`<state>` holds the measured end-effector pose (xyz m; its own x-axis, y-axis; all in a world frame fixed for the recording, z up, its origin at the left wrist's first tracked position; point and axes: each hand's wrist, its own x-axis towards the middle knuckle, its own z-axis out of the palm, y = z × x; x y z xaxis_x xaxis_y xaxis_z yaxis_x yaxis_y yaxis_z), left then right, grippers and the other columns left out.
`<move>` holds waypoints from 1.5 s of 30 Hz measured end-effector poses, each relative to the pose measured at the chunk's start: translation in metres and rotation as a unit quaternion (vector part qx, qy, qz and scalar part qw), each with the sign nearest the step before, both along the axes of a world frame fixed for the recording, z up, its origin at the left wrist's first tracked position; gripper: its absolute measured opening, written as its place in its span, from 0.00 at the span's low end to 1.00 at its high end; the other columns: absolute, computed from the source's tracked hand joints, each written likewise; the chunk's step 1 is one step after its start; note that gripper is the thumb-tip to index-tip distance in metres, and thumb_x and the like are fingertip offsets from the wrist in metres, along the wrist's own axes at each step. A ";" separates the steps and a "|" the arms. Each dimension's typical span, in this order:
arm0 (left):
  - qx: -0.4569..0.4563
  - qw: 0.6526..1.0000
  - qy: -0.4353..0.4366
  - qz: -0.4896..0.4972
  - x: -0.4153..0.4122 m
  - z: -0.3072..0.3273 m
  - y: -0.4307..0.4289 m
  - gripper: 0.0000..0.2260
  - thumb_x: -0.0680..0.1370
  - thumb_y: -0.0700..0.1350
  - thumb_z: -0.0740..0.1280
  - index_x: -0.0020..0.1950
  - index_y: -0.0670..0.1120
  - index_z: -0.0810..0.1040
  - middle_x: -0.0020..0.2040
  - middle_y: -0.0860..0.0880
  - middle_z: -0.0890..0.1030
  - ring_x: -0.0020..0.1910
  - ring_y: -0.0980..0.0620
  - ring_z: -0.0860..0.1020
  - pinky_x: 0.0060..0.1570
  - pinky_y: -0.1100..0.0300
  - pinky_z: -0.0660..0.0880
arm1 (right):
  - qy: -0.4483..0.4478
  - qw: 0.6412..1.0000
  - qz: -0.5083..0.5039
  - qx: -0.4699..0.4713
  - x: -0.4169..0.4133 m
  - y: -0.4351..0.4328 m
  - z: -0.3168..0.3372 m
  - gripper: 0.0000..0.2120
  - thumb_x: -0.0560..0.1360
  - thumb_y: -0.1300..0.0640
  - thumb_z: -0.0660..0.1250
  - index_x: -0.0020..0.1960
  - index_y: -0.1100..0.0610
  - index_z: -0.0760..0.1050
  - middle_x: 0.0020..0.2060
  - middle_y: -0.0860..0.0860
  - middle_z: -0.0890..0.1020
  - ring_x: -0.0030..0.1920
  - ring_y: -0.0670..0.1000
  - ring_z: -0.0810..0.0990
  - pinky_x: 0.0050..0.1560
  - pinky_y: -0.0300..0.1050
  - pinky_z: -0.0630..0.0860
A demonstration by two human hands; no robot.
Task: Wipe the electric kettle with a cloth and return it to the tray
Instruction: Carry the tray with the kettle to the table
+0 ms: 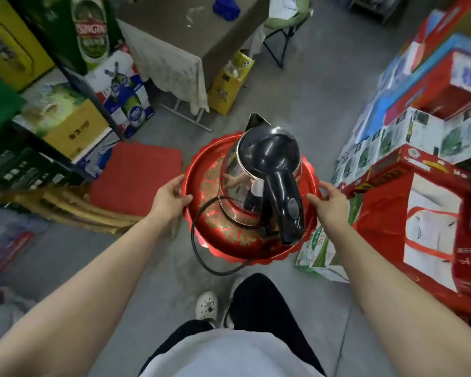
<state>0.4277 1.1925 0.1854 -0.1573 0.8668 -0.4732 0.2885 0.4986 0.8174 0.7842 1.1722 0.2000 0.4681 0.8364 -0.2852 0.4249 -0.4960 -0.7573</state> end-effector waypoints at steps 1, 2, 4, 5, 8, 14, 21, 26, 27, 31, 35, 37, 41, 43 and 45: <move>0.001 1.000 -0.004 -0.003 0.009 0.000 0.026 0.29 0.74 0.32 0.69 0.74 0.49 0.69 0.47 0.44 0.77 0.45 0.47 0.78 0.56 0.44 0.79 | 0.005 1.000 -0.013 0.005 0.008 0.021 0.000 0.20 0.75 0.63 0.73 0.66 0.60 0.77 0.35 0.44 0.75 0.35 0.44 0.75 0.44 0.39 0.73; 0.003 1.000 -0.012 -0.001 0.019 0.000 0.053 0.29 0.74 0.31 0.69 0.73 0.49 0.70 0.47 0.43 0.77 0.46 0.46 0.79 0.56 0.44 0.79 | 0.008 1.000 -0.022 0.010 0.016 0.043 0.001 0.19 0.75 0.63 0.73 0.65 0.60 0.77 0.36 0.44 0.75 0.35 0.44 0.75 0.46 0.42 0.73; 0.012 1.000 -0.021 -0.003 0.041 0.001 0.106 0.29 0.74 0.29 0.68 0.72 0.50 0.71 0.45 0.43 0.77 0.44 0.46 0.79 0.53 0.52 0.81 | 0.017 0.999 -0.026 0.014 0.034 0.091 -0.002 0.19 0.75 0.63 0.73 0.65 0.59 0.77 0.37 0.46 0.76 0.35 0.45 0.75 0.46 0.45 0.75; 0.016 1.000 -0.014 -0.007 0.052 0.000 0.132 0.29 0.74 0.29 0.67 0.71 0.50 0.71 0.44 0.45 0.77 0.43 0.47 0.78 0.50 0.56 0.80 | 0.019 0.999 -0.023 0.014 0.044 0.115 -0.005 0.18 0.75 0.63 0.73 0.64 0.59 0.77 0.38 0.49 0.78 0.36 0.48 0.76 0.46 0.46 0.77; 0.005 1.000 0.011 -0.005 0.081 0.003 0.205 0.28 0.74 0.30 0.68 0.72 0.46 0.71 0.48 0.43 0.78 0.47 0.46 0.78 0.57 0.50 0.78 | 0.019 1.000 -0.014 0.012 0.075 0.194 -0.010 0.19 0.73 0.60 0.75 0.63 0.57 0.79 0.40 0.54 0.80 0.40 0.54 0.78 0.50 0.51 0.79; -0.008 1.000 0.013 0.010 0.127 0.005 0.349 0.28 0.75 0.30 0.67 0.74 0.48 0.69 0.51 0.43 0.79 0.42 0.49 0.80 0.42 0.59 0.82 | 0.029 1.000 0.003 0.009 0.124 0.356 -0.007 0.19 0.72 0.62 0.75 0.62 0.55 0.79 0.33 0.46 0.77 0.35 0.51 0.77 0.48 0.49 0.77; -0.030 0.999 -0.020 0.028 0.167 0.003 0.524 0.29 0.78 0.33 0.65 0.77 0.49 0.63 0.58 0.42 0.76 0.46 0.46 0.81 0.37 0.59 0.81 | 0.039 0.999 0.012 0.025 0.156 0.543 -0.014 0.18 0.73 0.66 0.73 0.61 0.55 0.79 0.32 0.45 0.75 0.32 0.45 0.74 0.43 0.44 0.75; -0.042 0.998 -0.026 0.044 0.185 0.012 0.649 0.30 0.77 0.31 0.65 0.76 0.49 0.64 0.49 0.50 0.77 0.49 0.43 0.82 0.47 0.49 0.82 | 0.031 0.999 0.014 0.023 0.174 0.674 -0.015 0.17 0.72 0.64 0.74 0.60 0.56 0.80 0.32 0.46 0.76 0.34 0.49 0.75 0.47 0.48 0.76; -0.044 0.998 -0.023 0.047 0.189 0.014 0.675 0.29 0.77 0.32 0.65 0.76 0.50 0.64 0.47 0.51 0.77 0.46 0.44 0.81 0.42 0.52 0.82 | 0.026 0.999 0.016 0.024 0.177 0.701 -0.016 0.17 0.72 0.63 0.74 0.60 0.57 0.81 0.32 0.48 0.77 0.35 0.51 0.75 0.46 0.48 0.75; -0.046 0.996 -0.023 0.074 0.200 0.016 0.765 0.30 0.77 0.32 0.66 0.76 0.52 0.66 0.53 0.44 0.79 0.51 0.39 0.82 0.52 0.43 0.80 | 0.024 0.999 0.032 0.019 0.193 0.805 -0.023 0.17 0.70 0.60 0.75 0.57 0.48 0.81 0.37 0.56 0.81 0.38 0.54 0.79 0.48 0.55 0.81; -0.040 0.991 -0.026 0.123 0.220 0.009 0.850 0.29 0.77 0.33 0.66 0.75 0.53 0.67 0.57 0.44 0.81 0.53 0.43 0.82 0.54 0.45 0.80 | 0.019 0.997 0.066 0.028 0.208 0.920 -0.027 0.17 0.70 0.60 0.75 0.56 0.46 0.80 0.37 0.58 0.82 0.39 0.59 0.81 0.48 0.55 0.81; -0.042 0.986 -0.034 0.159 0.233 0.007 0.886 0.29 0.77 0.33 0.66 0.74 0.53 0.67 0.57 0.46 0.81 0.53 0.45 0.82 0.54 0.47 0.80 | 0.025 0.995 0.093 0.027 0.213 0.977 -0.025 0.18 0.70 0.62 0.75 0.59 0.51 0.81 0.33 0.51 0.79 0.36 0.53 0.78 0.45 0.50 0.79; -0.040 0.973 -0.046 0.224 0.242 -0.009 0.943 0.29 0.76 0.33 0.68 0.73 0.55 0.69 0.58 0.46 0.82 0.55 0.47 0.82 0.57 0.47 0.79 | 0.027 0.989 0.148 0.013 0.215 1.075 -0.019 0.18 0.70 0.61 0.75 0.59 0.51 0.82 0.38 0.47 0.83 0.40 0.50 0.81 0.51 0.52 0.81; -0.044 0.968 -0.040 0.245 0.238 -0.018 0.968 0.30 0.75 0.34 0.68 0.72 0.57 0.70 0.60 0.46 0.82 0.56 0.46 0.82 0.59 0.46 0.78 | 0.022 0.984 0.176 0.005 0.206 1.119 -0.018 0.16 0.70 0.61 0.75 0.57 0.49 0.81 0.39 0.48 0.83 0.40 0.51 0.81 0.52 0.53 0.82; -0.043 0.962 -0.028 0.267 0.232 -0.022 0.995 0.29 0.75 0.35 0.69 0.72 0.58 0.70 0.60 0.48 0.81 0.56 0.48 0.80 0.61 0.47 0.77 | 0.016 0.980 0.199 -0.001 0.192 1.161 -0.022 0.16 0.71 0.61 0.75 0.54 0.46 0.80 0.39 0.49 0.83 0.40 0.51 0.80 0.53 0.55 0.82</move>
